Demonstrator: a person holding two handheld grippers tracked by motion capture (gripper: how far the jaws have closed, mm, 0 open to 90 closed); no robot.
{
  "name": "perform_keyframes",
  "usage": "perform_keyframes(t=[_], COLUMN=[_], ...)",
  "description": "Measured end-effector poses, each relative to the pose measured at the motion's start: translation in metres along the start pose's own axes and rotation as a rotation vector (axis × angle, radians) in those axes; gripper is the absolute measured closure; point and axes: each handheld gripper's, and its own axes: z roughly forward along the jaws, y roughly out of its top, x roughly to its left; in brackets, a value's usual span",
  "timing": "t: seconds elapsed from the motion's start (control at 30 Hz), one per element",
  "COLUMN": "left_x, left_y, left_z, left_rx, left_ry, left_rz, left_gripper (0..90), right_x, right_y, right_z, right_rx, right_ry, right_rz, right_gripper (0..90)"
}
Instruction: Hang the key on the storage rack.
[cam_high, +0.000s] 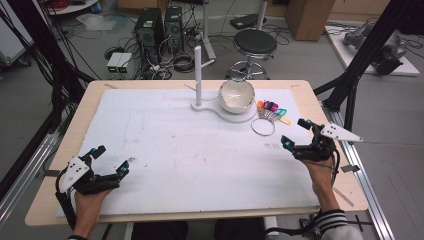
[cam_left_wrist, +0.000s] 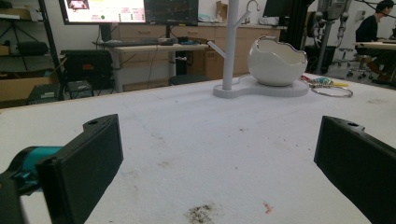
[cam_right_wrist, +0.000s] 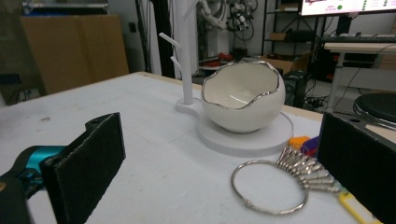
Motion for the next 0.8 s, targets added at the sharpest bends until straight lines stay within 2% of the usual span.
perform_keyframes(t=[0.03,0.07,0.1,0.13,0.2,0.27,0.3,0.33,0.37,0.5,0.53,0.57,0.6,0.67,0.73,0.8], left_x=[0.0,0.0,0.0,0.0,0.0,0.0,0.0,0.0,0.0,0.0,0.0,0.0,0.0,0.0,0.0,0.0], left_y=[0.0,0.0,0.0,0.0,0.0,0.0,0.0,0.0,0.0,0.0,0.0,0.0,0.0,0.0,0.0,0.0], left_z=[0.0,0.0,0.0,0.0,0.0,0.0,0.0,0.0,0.0,0.001,0.001,0.001,0.001,0.001,0.001,0.001], left_rx=[0.0,-0.001,-0.001,-0.001,-0.001,0.0,0.0,0.0,0.001,0.0,-0.001,0.001,0.001,0.001,0.001,0.001], left_ry=[0.0,0.001,0.001,0.001,0.002,0.0,0.002,0.002,0.001,-0.001,0.0,0.0,-0.001,0.0,0.0,0.0], left_rz=[0.0,-0.002,-0.002,-0.004,-0.003,-0.002,-0.003,-0.003,-0.001,-0.001,-0.001,-0.001,-0.002,-0.001,-0.001,-0.001], left_gripper=[1.7,1.7,1.7,1.7,1.7,1.7,1.7,1.7,1.7,1.7,1.7,1.7,1.7,1.7,1.7,1.7], right_x=[0.0,-0.006,-0.006,-0.011,-0.013,-0.019,-0.019,-0.021,-0.022,-0.024,-0.025,-0.025,-0.027,-0.028,-0.03,-0.031], right_y=[0.0,0.014,0.014,0.025,0.03,0.044,0.044,0.052,0.055,0.063,0.067,0.067,0.07,0.071,0.073,0.074], right_z=[0.0,0.006,0.006,0.012,0.016,0.026,0.026,0.033,0.036,0.047,0.055,0.055,0.063,0.067,0.078,0.081], right_rx=[0.0,0.033,0.033,0.082,0.1,0.165,0.165,0.198,0.21,0.255,0.293,0.293,0.33,0.351,0.414,0.429], right_ry=[0.0,0.017,0.017,0.036,0.049,0.084,0.084,0.101,0.105,0.129,0.146,0.146,0.169,0.178,0.207,0.219], right_rz=[0.0,-0.028,-0.028,-0.047,-0.052,-0.076,-0.076,-0.106,-0.113,-0.134,-0.158,-0.158,-0.169,-0.176,-0.201,-0.21], right_gripper=[1.0,1.0,1.0,1.0,1.0,1.0,1.0,1.0,1.0,1.0,1.0,1.0,1.0,1.0,1.0,1.0])
